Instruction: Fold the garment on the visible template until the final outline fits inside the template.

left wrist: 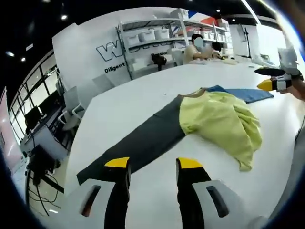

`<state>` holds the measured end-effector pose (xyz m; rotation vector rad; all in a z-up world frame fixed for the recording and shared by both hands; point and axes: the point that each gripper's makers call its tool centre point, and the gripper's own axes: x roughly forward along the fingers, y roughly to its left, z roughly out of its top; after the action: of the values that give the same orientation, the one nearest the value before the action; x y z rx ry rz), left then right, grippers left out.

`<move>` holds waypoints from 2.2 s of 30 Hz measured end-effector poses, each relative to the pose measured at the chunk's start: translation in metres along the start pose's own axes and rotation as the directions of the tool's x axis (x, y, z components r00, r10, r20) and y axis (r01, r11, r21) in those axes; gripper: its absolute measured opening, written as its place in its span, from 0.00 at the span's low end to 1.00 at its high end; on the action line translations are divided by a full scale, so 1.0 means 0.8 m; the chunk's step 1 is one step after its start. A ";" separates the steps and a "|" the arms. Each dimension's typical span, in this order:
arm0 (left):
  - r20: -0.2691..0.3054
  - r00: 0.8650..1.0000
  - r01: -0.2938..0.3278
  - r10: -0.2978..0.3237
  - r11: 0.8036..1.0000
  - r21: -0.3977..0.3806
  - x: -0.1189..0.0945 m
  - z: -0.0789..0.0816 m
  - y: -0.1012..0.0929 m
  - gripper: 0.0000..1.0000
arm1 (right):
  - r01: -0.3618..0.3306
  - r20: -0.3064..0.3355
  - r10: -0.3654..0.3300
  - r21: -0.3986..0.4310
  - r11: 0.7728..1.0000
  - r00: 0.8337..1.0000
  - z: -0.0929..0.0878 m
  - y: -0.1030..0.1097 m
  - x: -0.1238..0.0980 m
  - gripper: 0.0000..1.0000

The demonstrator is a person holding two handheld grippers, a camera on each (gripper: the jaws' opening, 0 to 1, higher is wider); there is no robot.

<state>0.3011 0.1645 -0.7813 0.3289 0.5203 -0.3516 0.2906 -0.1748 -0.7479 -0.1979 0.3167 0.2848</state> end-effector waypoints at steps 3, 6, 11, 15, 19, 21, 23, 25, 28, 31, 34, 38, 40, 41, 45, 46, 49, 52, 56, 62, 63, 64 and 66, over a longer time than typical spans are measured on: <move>0.011 1.000 0.008 -0.008 1.000 -0.005 -0.001 0.006 -0.012 0.33 | -0.005 0.002 0.005 -0.003 1.000 1.000 0.002 0.003 -0.001 0.81; 0.022 1.000 0.021 -0.020 1.000 -0.021 -0.001 0.012 -0.025 0.33 | -0.010 0.003 0.010 -0.008 1.000 1.000 0.004 0.006 -0.001 0.81; 0.032 0.998 0.056 -0.055 0.998 -0.029 -0.004 0.018 -0.056 0.33 | -0.019 0.006 0.019 -0.019 1.000 1.000 0.007 0.012 -0.004 0.81; 0.037 0.995 0.093 -0.092 0.995 -0.028 -0.007 0.021 -0.085 0.32 | -0.027 0.004 0.027 -0.025 0.999 1.000 0.006 0.015 -0.007 0.81; 0.032 0.991 0.133 -0.133 0.991 -0.015 -0.009 0.020 -0.113 0.32 | -0.040 0.002 0.040 -0.036 0.999 0.999 0.007 0.023 -0.011 0.80; 0.032 0.988 0.150 -0.150 0.989 -0.009 -0.011 0.020 -0.125 0.32 | -0.043 0.003 0.044 -0.040 0.998 0.999 0.007 0.025 -0.012 0.80; 0.031 0.986 0.162 -0.162 0.987 -0.007 -0.013 0.020 -0.134 0.32 | -0.048 0.004 0.049 -0.044 0.998 0.999 0.007 0.028 -0.014 0.80; 0.029 0.983 0.180 -0.180 0.984 0.002 -0.015 0.020 -0.147 0.32 | -0.054 0.003 0.055 -0.049 0.997 0.999 0.008 0.032 -0.016 0.80; 0.012 0.978 0.208 -0.208 0.978 0.014 -0.017 0.013 -0.165 0.32 | -0.059 0.007 0.060 -0.054 0.997 0.998 0.009 0.035 -0.018 0.80; -0.011 0.971 0.239 -0.239 0.971 0.025 -0.021 0.002 -0.184 0.32 | -0.062 0.009 0.063 -0.057 0.996 0.998 0.009 0.036 -0.020 0.80; -0.037 0.962 0.273 -0.271 0.961 0.043 -0.026 -0.009 -0.201 0.30 | -0.063 0.012 0.064 -0.057 0.996 0.998 0.010 0.037 -0.022 0.80; -0.063 0.954 0.297 -0.293 0.953 0.065 -0.032 -0.023 -0.215 0.29 | -0.065 0.013 0.066 -0.057 0.996 0.998 0.010 0.038 -0.023 0.80; -0.074 0.951 0.306 -0.301 0.949 0.075 -0.033 -0.027 -0.219 0.29 | -0.066 0.015 0.067 -0.059 0.996 0.998 0.011 0.039 -0.023 0.80; -0.078 0.950 0.310 -0.304 0.948 0.079 -0.033 -0.028 -0.221 0.29 | -0.067 0.016 0.068 -0.058 0.996 0.998 0.011 0.039 -0.023 0.80; -0.097 0.944 0.323 -0.315 0.942 0.084 -0.033 -0.035 -0.225 0.26 | -0.068 0.016 0.069 -0.059 0.996 0.997 0.011 0.039 -0.024 0.80; -0.104 0.941 0.331 -0.321 0.940 0.087 -0.033 -0.038 -0.227 0.25 | -0.068 0.016 0.069 -0.059 0.996 0.997 0.011 0.039 -0.024 0.80; -0.122 0.936 0.343 -0.331 0.934 0.096 -0.031 -0.045 -0.230 0.22 | -0.065 0.018 0.066 -0.056 0.996 0.998 0.011 0.037 -0.026 0.79; -0.143 0.931 0.352 -0.336 0.931 0.101 -0.028 -0.052 -0.231 0.20 | -0.060 0.019 0.061 -0.051 0.997 0.998 0.011 0.035 -0.027 0.79; -0.167 0.923 0.367 -0.346 0.923 0.114 -0.023 -0.059 -0.234 0.20 | -0.055 0.020 0.056 -0.047 0.997 0.998 0.010 0.032 -0.026 0.79; -0.176 0.917 0.380 -0.357 0.917 0.121 -0.015 -0.061 -0.235 0.18 | -0.052 0.020 0.053 -0.044 0.998 0.998 0.009 0.030 -0.026 0.79; -0.179 0.917 0.381 -0.357 0.917 0.120 -0.014 -0.061 -0.235 0.18 | -0.052 0.019 0.053 -0.044 0.998 0.998 0.009 0.030 -0.025 0.79; -0.182 0.916 0.381 -0.357 0.917 0.121 -0.013 -0.062 -0.235 0.18 | -0.052 0.019 0.053 -0.044 0.998 0.998 0.009 0.030 -0.026 0.79; -0.186 0.916 0.380 -0.355 0.917 0.121 -0.010 -0.064 -0.235 0.18 | -0.052 0.017 0.053 -0.044 0.998 0.998 0.008 0.030 -0.025 0.79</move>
<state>0.1969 0.0195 -0.8587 0.4128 0.7182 -0.7402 0.2666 -0.1559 -0.7387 -0.2299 0.2983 0.3456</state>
